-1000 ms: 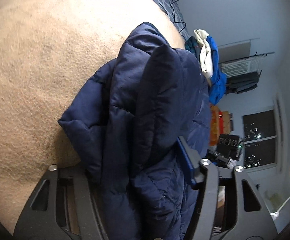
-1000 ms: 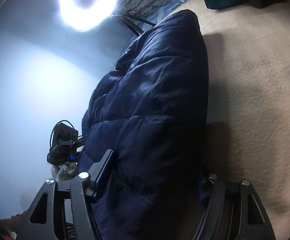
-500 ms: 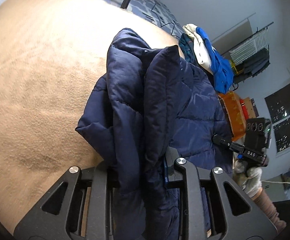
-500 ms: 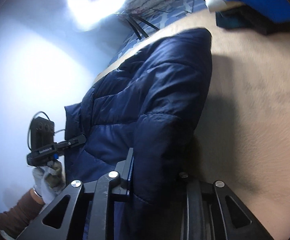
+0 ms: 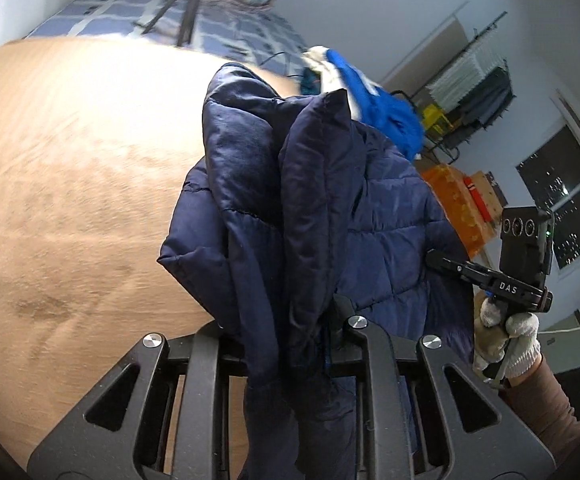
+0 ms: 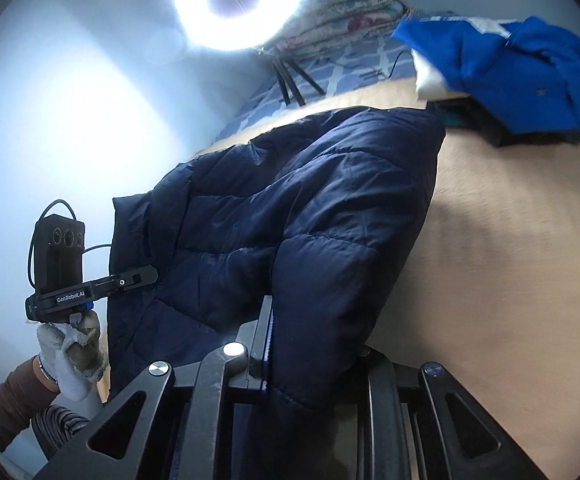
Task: Fold large clothes
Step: 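Lift the folded jacket off the blanket with both tools, then carry the jacket with both tools onto the blue garment stack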
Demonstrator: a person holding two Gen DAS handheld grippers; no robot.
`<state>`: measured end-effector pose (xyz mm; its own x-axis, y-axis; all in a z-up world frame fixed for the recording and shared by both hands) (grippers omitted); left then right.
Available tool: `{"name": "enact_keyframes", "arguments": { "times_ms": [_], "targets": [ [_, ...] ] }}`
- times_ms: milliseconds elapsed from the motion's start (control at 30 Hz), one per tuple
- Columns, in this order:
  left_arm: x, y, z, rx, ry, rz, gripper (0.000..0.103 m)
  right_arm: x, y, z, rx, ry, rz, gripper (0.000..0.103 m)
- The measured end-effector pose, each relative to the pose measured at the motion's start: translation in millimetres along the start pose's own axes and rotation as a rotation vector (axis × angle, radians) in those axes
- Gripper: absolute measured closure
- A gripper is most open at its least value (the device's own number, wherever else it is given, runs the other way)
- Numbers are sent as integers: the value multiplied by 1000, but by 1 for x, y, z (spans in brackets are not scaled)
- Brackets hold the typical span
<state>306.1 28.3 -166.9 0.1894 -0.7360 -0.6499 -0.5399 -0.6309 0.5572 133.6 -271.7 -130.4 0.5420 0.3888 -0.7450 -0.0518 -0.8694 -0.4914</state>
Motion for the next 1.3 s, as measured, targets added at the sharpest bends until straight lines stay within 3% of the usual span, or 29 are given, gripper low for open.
{"name": "enact_keyframes", "arguments": {
  "times_ms": [267, 633, 933, 1300],
  "targets": [
    [9, 44, -17, 53, 19, 92, 85, -58, 10, -10, -28, 70, 43, 86],
    [52, 83, -83, 94, 46, 214, 87, -113, 64, -34, 59, 201, -24, 86],
    [105, 99, -161, 127, 73, 348, 87, -133, 109, -96, 79, 301, -34, 87],
    [147, 124, -255, 171, 130, 363, 87, -137, 144, -189, 52, 375, 38, 87]
  ]
}}
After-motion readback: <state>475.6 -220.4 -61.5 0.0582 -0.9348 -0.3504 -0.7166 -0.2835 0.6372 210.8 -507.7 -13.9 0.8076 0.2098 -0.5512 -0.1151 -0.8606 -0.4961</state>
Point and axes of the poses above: each gripper's, at about its wrist camera, not at the fingertips, and x roughly the way its jaws point, y to its right, z to its underside, the point moved 1 cm from there along x, roughly the way its jaws point, and after that the axes turned 2 degrees about x, right-handed, at the moved point
